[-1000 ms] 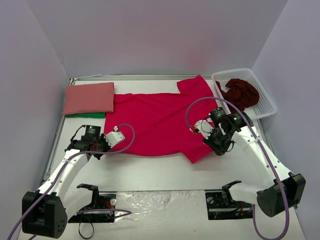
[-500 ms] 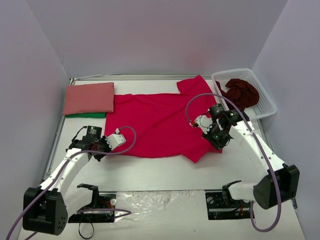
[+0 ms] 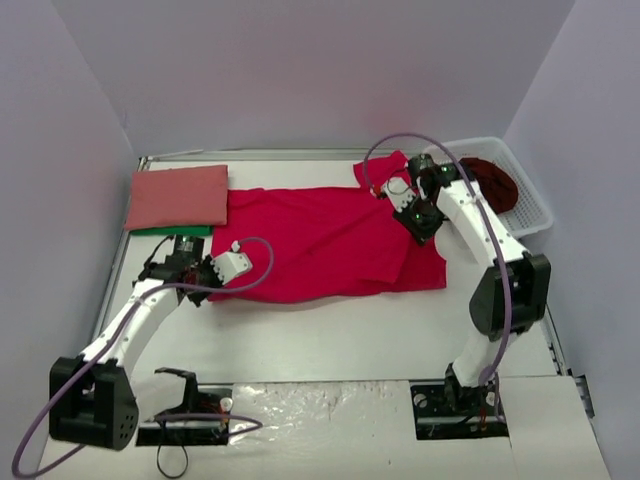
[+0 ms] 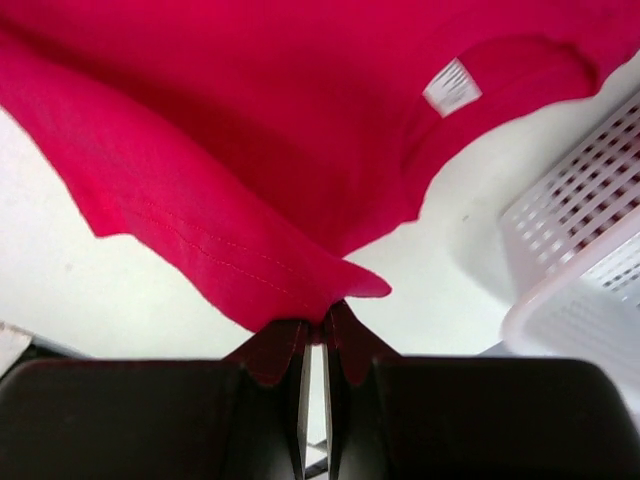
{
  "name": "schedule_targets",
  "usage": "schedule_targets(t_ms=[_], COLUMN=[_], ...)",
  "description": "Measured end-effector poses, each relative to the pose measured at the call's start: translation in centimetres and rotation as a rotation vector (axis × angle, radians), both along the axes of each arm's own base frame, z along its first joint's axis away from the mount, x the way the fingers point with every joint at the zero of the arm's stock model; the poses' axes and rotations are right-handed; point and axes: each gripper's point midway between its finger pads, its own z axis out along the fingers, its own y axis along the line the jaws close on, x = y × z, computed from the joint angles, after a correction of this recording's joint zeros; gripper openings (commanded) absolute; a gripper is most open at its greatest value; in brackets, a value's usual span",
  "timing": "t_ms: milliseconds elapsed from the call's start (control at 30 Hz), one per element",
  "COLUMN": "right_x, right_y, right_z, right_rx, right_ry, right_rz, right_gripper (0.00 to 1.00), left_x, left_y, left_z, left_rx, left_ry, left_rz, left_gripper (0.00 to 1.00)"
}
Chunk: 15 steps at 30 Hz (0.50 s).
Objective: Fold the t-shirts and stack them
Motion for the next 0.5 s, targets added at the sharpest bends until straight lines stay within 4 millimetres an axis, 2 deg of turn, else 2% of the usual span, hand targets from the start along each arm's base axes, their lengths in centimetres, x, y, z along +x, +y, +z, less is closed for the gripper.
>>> schedule_targets(t_ms=[100, 233, 400, 500], right_x=[2.8, 6.1, 9.4, 10.6], right_y=[0.4, 1.2, 1.8, 1.9], right_z=[-0.6, -2.5, -5.0, -6.2], right_rx=[-0.002, -0.008, -0.026, -0.038], right_ry=[-0.004, 0.016, 0.037, 0.044], right_rz=[-0.007, -0.007, -0.010, -0.012], right_gripper=[0.00, 0.00, 0.00, 0.00], left_x=[0.7, 1.8, 3.7, 5.5], left_y=[0.0, 0.3, 0.8, 1.1], left_z=[-0.4, -1.4, -2.4, -2.6], left_rx=[0.011, 0.028, 0.047, 0.049], left_ry=[0.024, 0.071, 0.108, 0.115], left_rz=[-0.002, 0.002, 0.018, 0.031], left_gripper=[0.02, 0.02, 0.02, 0.02])
